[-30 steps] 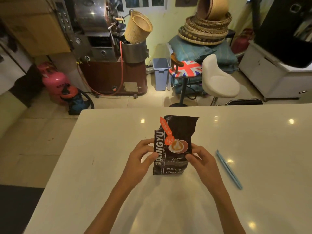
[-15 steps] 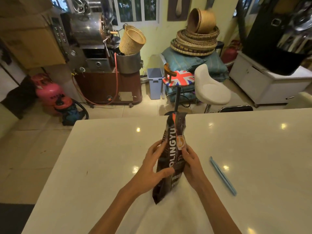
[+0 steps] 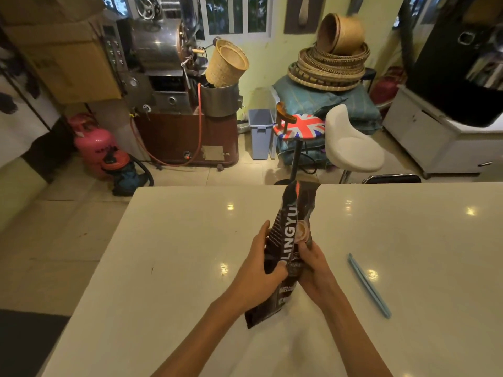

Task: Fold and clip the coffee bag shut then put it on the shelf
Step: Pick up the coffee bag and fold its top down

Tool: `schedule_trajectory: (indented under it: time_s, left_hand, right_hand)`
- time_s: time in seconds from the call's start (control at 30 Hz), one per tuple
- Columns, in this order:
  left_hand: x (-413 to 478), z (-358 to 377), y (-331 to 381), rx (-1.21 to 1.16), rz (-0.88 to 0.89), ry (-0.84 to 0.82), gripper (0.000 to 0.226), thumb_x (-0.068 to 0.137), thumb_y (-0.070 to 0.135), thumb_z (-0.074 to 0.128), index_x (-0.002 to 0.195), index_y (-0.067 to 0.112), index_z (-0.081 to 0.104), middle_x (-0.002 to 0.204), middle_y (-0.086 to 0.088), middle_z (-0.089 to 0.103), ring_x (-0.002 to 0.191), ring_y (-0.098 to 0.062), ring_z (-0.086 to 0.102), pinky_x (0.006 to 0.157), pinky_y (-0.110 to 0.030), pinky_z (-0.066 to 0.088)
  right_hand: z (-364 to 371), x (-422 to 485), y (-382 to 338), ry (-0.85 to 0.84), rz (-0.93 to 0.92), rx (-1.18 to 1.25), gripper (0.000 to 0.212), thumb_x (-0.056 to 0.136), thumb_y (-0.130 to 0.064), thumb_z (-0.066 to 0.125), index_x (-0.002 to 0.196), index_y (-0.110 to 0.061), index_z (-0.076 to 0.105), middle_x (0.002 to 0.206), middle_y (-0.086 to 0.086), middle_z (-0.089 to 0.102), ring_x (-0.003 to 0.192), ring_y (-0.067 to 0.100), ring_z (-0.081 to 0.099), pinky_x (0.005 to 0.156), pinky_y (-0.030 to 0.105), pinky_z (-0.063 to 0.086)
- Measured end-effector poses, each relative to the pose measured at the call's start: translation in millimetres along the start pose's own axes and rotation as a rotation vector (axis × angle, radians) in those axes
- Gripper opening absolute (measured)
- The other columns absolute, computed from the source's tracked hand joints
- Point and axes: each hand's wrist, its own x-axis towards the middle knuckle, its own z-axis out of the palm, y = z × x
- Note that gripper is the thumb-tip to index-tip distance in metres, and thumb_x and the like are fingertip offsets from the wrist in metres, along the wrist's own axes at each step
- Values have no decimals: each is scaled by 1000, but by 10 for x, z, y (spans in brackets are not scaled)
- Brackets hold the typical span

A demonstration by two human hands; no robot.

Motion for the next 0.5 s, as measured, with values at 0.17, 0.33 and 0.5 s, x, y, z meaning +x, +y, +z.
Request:
schedule_trajectory:
  time_s: [0.17, 0.33, 0.5]
  left_hand:
    - [19, 59, -8, 25, 79, 79, 84, 76, 39, 72, 141, 53, 20, 136, 23, 39, 119, 4, 51, 88, -12, 49]
    - [90, -140, -88, -212, -5, 130, 49, 82, 10, 73, 123, 32, 55, 112, 7, 73, 103, -11, 70, 81, -26, 59]
    - [138, -303, -52, -214, -25, 185, 27, 87, 12, 70, 106, 31, 65, 98, 9, 77, 94, -11, 73, 73, -20, 58]
  right_hand:
    - [75, 14, 13, 55, -5, -170, 47, 83, -23, 72, 127, -9, 62, 122, 20, 69, 113, 39, 65, 88, 39, 59]
    - [249, -36, -123, 172, -196, -400, 30, 76, -24, 82, 105, -28, 74, 103, 5, 78, 93, 22, 75, 70, 25, 60]
    - [403, -75, -127, 202, -224, -542, 15, 74, -39, 76, 89, -41, 75, 90, -6, 79, 84, 15, 76, 64, 19, 59]
